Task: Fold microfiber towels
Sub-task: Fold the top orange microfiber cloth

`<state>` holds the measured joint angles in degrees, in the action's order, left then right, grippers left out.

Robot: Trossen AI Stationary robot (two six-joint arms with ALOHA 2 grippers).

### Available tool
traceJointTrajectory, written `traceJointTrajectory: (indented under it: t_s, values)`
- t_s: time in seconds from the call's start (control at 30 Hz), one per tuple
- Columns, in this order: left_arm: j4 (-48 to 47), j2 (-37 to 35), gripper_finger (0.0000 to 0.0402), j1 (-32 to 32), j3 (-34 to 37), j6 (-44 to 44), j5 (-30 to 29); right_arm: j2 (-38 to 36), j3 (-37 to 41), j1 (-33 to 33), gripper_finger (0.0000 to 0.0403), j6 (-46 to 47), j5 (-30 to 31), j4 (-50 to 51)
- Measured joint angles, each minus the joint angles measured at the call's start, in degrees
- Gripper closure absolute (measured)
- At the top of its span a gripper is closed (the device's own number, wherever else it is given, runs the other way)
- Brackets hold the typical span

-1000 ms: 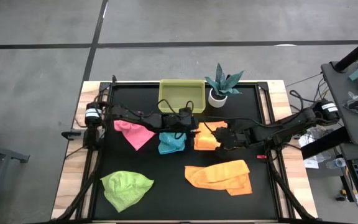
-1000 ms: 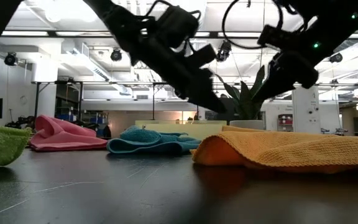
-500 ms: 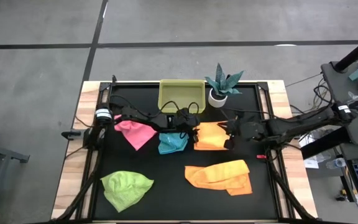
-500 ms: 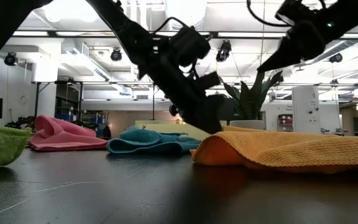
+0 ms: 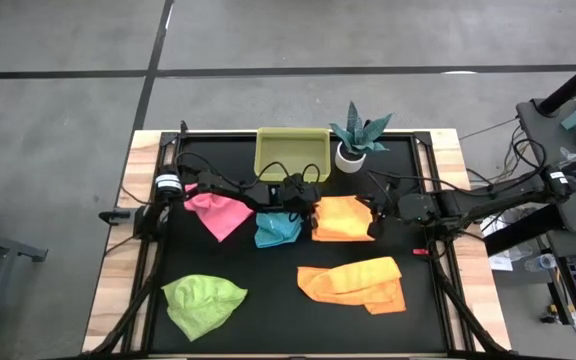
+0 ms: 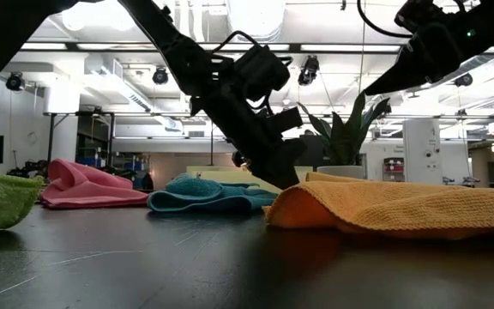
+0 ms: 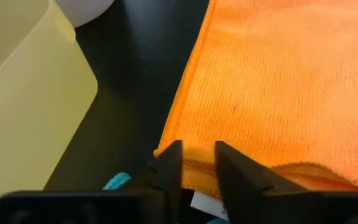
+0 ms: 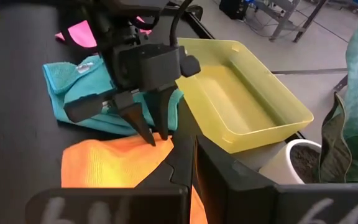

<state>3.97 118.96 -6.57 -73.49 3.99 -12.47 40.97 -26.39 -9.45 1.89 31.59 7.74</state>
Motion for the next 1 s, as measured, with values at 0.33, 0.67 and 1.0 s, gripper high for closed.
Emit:
traceJointTrajectory:
  t_s: [0.33,0.67,1.0]
  values:
    - [0.1,0.0,0.0399,0.0,0.0,-1.5,0.1,0.8,0.0,0.0,0.0390,0.0,0.0,-0.7]
    - [0.2,-2.3,0.0400,-0.2,0.1,-2.0,-2.6,1.1,0.0,0.0,0.0390,-0.3,0.0,-0.8]
    - [0.2,-2.2,0.0364,-0.7,0.1,0.7,-2.4,1.1,0.0,0.0,0.0390,-0.3,0.0,-0.8]
